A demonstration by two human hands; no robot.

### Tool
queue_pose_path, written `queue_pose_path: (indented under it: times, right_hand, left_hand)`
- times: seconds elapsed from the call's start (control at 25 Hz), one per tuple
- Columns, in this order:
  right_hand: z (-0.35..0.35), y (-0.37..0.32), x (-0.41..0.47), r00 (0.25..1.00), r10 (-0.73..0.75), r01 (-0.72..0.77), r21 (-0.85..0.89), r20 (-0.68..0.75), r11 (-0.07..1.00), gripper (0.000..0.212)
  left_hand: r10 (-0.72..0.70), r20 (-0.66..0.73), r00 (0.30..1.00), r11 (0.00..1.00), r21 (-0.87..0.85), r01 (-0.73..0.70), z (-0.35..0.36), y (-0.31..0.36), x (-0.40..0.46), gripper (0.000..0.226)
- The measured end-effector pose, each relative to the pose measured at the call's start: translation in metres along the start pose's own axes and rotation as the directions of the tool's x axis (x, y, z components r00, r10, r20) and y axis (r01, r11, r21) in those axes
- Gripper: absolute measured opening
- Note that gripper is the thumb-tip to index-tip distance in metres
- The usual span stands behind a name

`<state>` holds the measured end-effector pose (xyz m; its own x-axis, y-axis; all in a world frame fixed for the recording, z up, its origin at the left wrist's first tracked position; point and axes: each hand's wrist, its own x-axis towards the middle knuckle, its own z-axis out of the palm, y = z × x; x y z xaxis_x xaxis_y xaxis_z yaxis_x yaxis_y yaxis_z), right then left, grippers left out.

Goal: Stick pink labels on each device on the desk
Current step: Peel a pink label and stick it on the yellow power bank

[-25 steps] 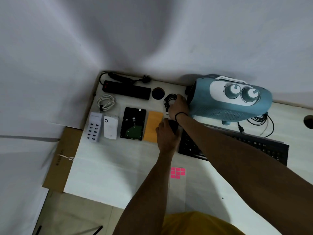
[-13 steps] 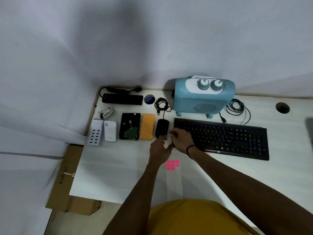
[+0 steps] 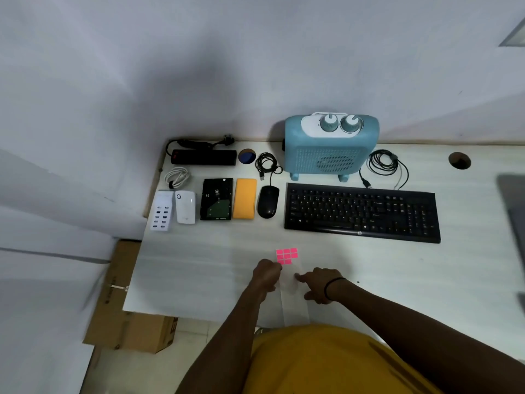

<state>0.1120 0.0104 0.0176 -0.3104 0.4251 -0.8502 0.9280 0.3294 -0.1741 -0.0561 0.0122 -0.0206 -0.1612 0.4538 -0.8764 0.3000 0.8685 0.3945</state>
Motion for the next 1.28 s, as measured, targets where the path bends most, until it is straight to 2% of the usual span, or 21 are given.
queue_pose_path:
  times: [0.12,0.24,0.4,0.48,0.56,0.6,0.68,0.76,0.84,1.0,1.28]
  right_hand:
    - [0.001,0.001,-0.002,1.0,0.012,-0.01,-0.098,0.019,0.995,0.072]
    - [0.001,0.003,-0.002,0.999,0.026,-0.023,-0.104,0.028,0.994,0.074]
    - [0.008,0.003,0.002,0.999,0.043,-0.042,-0.048,0.022,0.998,0.075]
    - [0.014,0.005,0.003,0.998,0.064,-0.064,0.027,-0.001,0.998,0.074]
    - [0.017,0.007,0.003,0.986,0.111,-0.08,0.223,-0.128,0.972,0.064]
    - [0.016,0.008,0.002,0.958,0.155,-0.06,0.36,-0.242,0.931,0.053]
    - [0.009,0.01,0.0,0.845,0.27,0.041,0.559,-0.462,0.828,0.031]
    - [-0.001,0.011,-0.002,0.743,0.329,0.136,0.613,-0.582,0.778,0.022]
    - [-0.013,0.009,-0.005,0.707,0.32,0.195,0.609,-0.631,0.769,0.023]
    - [-0.023,0.005,-0.011,0.671,0.276,0.265,0.57,-0.688,0.778,0.022]
    - [-0.025,0.003,-0.025,0.618,0.186,0.351,0.48,-0.764,0.804,0.016]
  left_hand:
    - [-0.019,0.031,0.999,1.0,-0.012,0.02,0.001,0.0,0.002,0.039]
    - [-0.031,0.031,0.999,0.999,-0.022,0.032,0.004,0.002,0.006,0.051]
    - [0.062,-0.067,0.996,0.987,0.154,-0.051,0.014,0.002,0.006,0.031]
    - [0.15,-0.126,0.981,0.976,0.178,-0.126,0.021,0.0,0.003,0.03]
    - [0.176,-0.166,0.97,0.984,0.071,-0.166,0.024,-0.002,-0.001,0.029]
    - [0.159,-0.167,0.973,0.986,-0.025,-0.165,0.024,-0.003,-0.002,0.027]
    - [0.12,-0.112,0.987,0.959,-0.243,-0.144,0.022,-0.002,-0.006,0.022]
    - [0.114,0.006,0.993,0.902,-0.42,-0.101,0.018,-0.001,-0.016,0.019]
    - [0.15,0.1,0.984,0.86,-0.504,-0.08,0.013,0.001,-0.024,0.015]
    - [0.255,0.184,0.949,0.831,-0.544,-0.118,0.004,0.012,-0.04,0.016]
    - [0.474,0.156,0.867,0.831,-0.405,-0.382,-0.003,0.014,-0.06,0.018]
